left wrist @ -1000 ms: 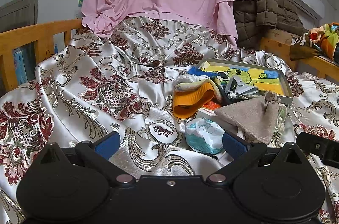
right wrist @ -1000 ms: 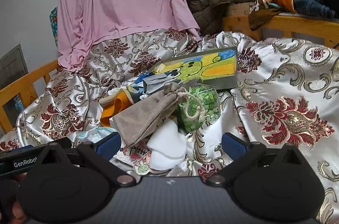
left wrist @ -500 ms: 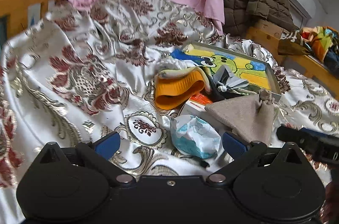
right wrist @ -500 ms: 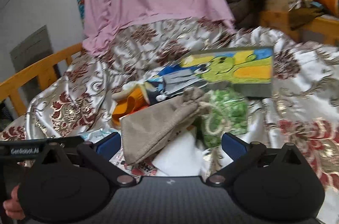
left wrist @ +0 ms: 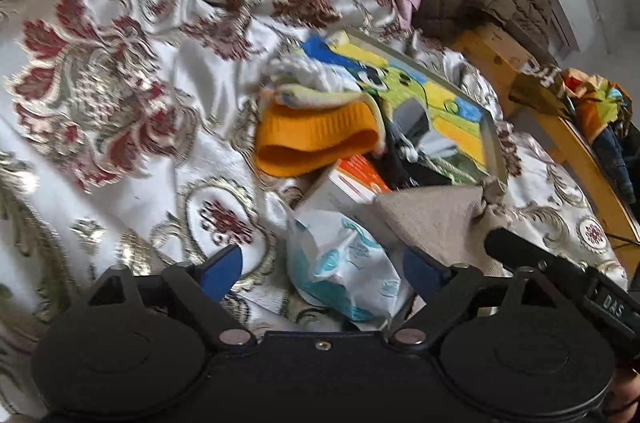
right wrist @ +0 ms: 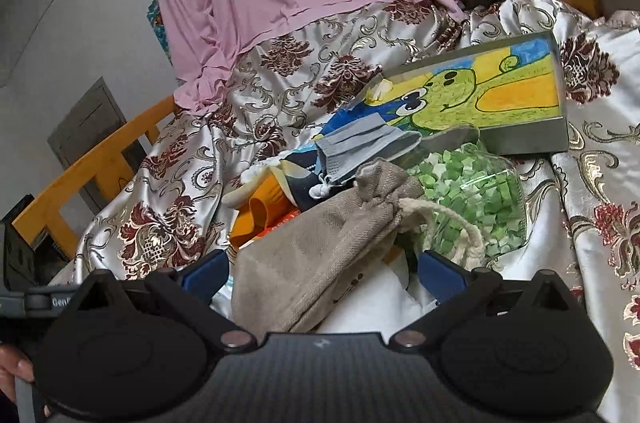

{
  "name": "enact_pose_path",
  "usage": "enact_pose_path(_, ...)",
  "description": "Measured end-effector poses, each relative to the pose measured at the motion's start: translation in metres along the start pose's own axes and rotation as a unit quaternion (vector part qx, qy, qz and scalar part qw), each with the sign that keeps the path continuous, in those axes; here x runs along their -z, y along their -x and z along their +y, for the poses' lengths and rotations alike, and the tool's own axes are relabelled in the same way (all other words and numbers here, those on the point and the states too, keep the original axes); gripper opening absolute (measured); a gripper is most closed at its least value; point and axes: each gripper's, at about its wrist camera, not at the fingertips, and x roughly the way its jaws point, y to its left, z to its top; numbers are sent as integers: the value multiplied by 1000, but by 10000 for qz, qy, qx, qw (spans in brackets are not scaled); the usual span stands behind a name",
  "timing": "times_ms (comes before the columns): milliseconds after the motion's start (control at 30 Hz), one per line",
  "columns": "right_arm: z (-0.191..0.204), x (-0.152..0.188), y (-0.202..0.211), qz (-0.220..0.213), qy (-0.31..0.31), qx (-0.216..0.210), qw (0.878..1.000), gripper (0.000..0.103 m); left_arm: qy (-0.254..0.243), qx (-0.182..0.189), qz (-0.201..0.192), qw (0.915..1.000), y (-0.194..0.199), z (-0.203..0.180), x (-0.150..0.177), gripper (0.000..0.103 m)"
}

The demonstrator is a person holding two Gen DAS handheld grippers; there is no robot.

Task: Organize soft objects
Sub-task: 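Grasp the beige drawstring pouch with right tool while left tool grasps tissue pack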

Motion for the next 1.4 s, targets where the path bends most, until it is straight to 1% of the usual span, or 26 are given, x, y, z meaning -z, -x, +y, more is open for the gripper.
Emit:
enact_pose_path(67,0,0,-2,-2,-21,-13,10000,95,46,51,88,9999,-5,0,1,80)
enact_pose_path(200,1,1,-4,-30,-46,-15,10000,91,300,222,132,9992,-10,4,2,73)
enact_pose_path(300,1,1,-4,-53,-121,1,9999,85,628,346,149,9973,-14,8,2,70)
enact_pose_path(333,0,1,-5,-53,-162,4,9999,81,712,368,153,9967,-15,9,3,69)
enact_pose_path(367,-1,2,-5,-36,-204,13,9998,76,783,372,141,9961,-15,9,3,65)
enact_pose_path(400,-1,2,-6,-22,-226,24,9997,74,848,355,129,9957,-16,9,3,62)
enact_pose_path(433,-2,2,-7,-18,-241,44,9997,69,895,334,130,9953,-17,9,3,61)
enact_pose_path(467,-2,2,-7,-20,-246,75,9997,63,934,301,123,9951,-18,9,3,58)
enact_pose_path(500,-2,2,-6,-26,-244,106,9996,60,926,271,118,9953,-18,9,4,55)
enact_pose_path(567,-2,2,-5,-56,-235,154,9996,52,933,185,76,9954,-17,8,4,44)
enact_pose_path(600,-1,2,-5,-77,-227,180,9996,50,986,143,62,9950,-17,9,4,44)
enact_pose_path(667,0,2,-2,-147,-198,210,9995,37,1086,122,21,9940,-15,10,5,42)
enact_pose_path(767,4,3,1,-203,-73,286,9994,28,1004,13,-38,9949,-11,8,7,39)
enact_pose_path(867,8,4,4,-218,23,269,9994,21,938,-70,-172,9954,-2,4,11,38)
enact_pose_path(967,12,5,8,-236,97,271,9993,17,904,-192,-375,9950,10,0,14,37)
enact_pose_path(1067,17,4,15,-334,194,231,9990,16,953,-260,-619,9932,24,-4,13,36)
enact_pose_path(1300,23,-3,45,-847,330,97,9958,16,864,-325,-1036,9903,54,-16,11,35)
enact_pose_path(1367,23,-8,54,-998,331,125,9944,12,868,-345,-1148,9890,61,-18,9,36)
enact_pose_path(1400,24,-12,58,-1072,331,126,9936,11,888,-331,-1198,9883,63,-20,6,36)
